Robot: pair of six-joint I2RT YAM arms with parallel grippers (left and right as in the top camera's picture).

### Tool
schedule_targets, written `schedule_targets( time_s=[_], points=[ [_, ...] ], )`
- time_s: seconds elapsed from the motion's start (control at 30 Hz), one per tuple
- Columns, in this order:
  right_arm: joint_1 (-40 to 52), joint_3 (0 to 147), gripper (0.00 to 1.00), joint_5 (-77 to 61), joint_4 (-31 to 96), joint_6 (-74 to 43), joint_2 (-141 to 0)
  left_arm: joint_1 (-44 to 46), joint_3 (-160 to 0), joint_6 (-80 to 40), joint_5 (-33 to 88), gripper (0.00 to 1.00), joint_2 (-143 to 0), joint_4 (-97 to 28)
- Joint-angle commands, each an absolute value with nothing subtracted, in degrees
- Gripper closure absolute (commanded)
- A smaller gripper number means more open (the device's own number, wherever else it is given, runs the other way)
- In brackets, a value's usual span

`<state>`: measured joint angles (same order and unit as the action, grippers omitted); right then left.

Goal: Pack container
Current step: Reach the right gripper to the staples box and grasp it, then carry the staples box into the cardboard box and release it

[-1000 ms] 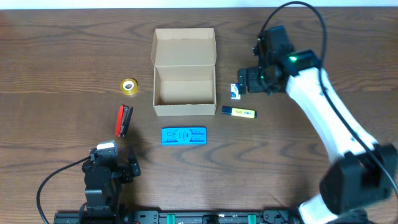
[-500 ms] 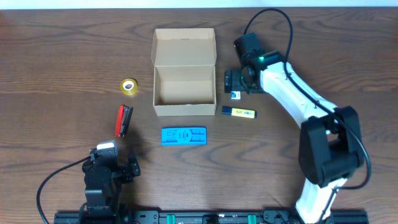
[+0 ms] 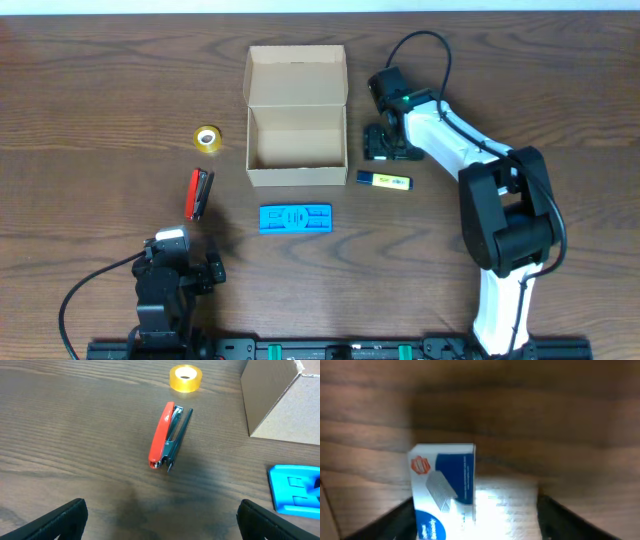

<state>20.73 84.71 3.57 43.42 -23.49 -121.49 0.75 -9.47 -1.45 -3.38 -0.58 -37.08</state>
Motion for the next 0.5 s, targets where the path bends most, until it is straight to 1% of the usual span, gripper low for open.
schedule_targets(
  time_s=[0.0,0.07,0.13,0.23,0.3,0.4,0.47],
  points=[
    [21.08,85.43,0.46,4.49,43.38,-23.77,-122.93,0.38,-8.95,-1.28,-3.36,0.05,-0.23,-37.23],
    [21.08,85.43,0.56,4.47,43.07,-23.77,-122.93,0.38,-8.95,-1.28,-3.36,0.05,-0.23,-37.23],
    [21.08,85.43,0.69,4.47,43.03,-23.77,-122.93,0.38,-8.95,-1.28,-3.36,0.05,-0.23,-37.23],
    [21.06,85.45,0.80,4.51,42.98,-23.53,-122.93,0.38,-8.95,-1.28,-3.36,0.05,-0.23,-37.23],
    [21.04,85.45,0.83,4.51,42.94,-23.29,-122.93,0.38,-8.95,-1.26,-3.36,0.05,-0.23,-37.23],
    [21.04,85.49,0.90,4.49,43.07,-22.15,-122.76,0.38,-8.95,-1.28,-3.36,0.05,-0.23,-37.23],
    [21.04,85.52,0.91,4.51,43.42,-21.32,-122.34,0.38,-8.95,-1.28,-3.36,0.04,-0.23,-37.23]
  ],
)
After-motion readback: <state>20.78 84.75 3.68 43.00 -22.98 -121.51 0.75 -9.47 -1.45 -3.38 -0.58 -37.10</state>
